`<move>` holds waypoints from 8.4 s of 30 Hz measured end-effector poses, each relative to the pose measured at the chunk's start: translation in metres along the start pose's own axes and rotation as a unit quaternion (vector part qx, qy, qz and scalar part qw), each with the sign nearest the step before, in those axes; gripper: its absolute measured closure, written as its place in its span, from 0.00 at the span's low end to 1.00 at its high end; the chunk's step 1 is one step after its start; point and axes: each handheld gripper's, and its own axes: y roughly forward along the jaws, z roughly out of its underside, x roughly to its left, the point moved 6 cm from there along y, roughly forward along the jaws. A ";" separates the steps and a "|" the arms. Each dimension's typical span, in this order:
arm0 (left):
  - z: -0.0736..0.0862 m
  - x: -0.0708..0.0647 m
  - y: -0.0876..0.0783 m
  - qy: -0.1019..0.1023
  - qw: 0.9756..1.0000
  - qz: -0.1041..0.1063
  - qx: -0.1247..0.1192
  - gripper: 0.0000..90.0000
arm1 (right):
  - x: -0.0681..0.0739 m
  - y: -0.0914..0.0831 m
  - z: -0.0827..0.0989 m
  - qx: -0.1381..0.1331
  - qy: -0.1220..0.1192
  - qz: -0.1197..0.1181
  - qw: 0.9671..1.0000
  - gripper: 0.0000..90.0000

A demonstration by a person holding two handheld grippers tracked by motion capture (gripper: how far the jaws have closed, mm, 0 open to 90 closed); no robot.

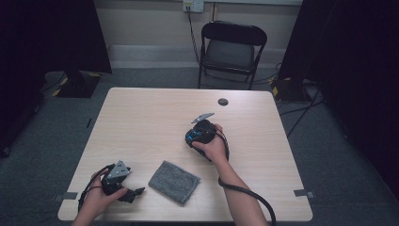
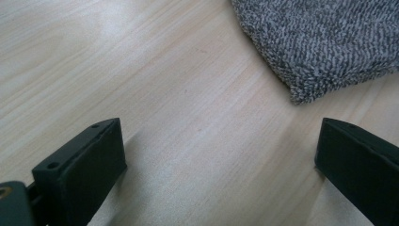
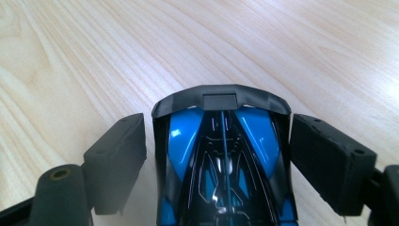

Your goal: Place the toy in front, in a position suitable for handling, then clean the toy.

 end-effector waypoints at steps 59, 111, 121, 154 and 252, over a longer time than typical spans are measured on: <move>0.000 0.000 0.001 0.000 1.000 -0.001 0.000 0.01 | -0.004 -0.050 0.090 -0.035 0.005 -0.005 0.999 0.16; -0.060 -0.075 0.039 0.041 0.997 0.058 0.004 0.27 | -0.004 -0.051 0.090 -0.044 0.016 0.006 0.999 0.26; -0.056 -0.079 0.046 0.051 0.997 0.058 -0.019 0.26 | -0.004 -0.051 0.090 -0.044 0.017 0.008 0.999 0.26; -0.157 -0.051 0.064 0.016 0.999 -0.004 -0.051 0.82 | -0.003 -0.052 0.090 -0.044 0.022 0.011 0.999 0.26; -0.173 0.028 0.103 -0.070 0.995 -0.075 0.015 0.80 | -0.003 -0.052 0.090 -0.044 0.022 0.011 0.999 0.26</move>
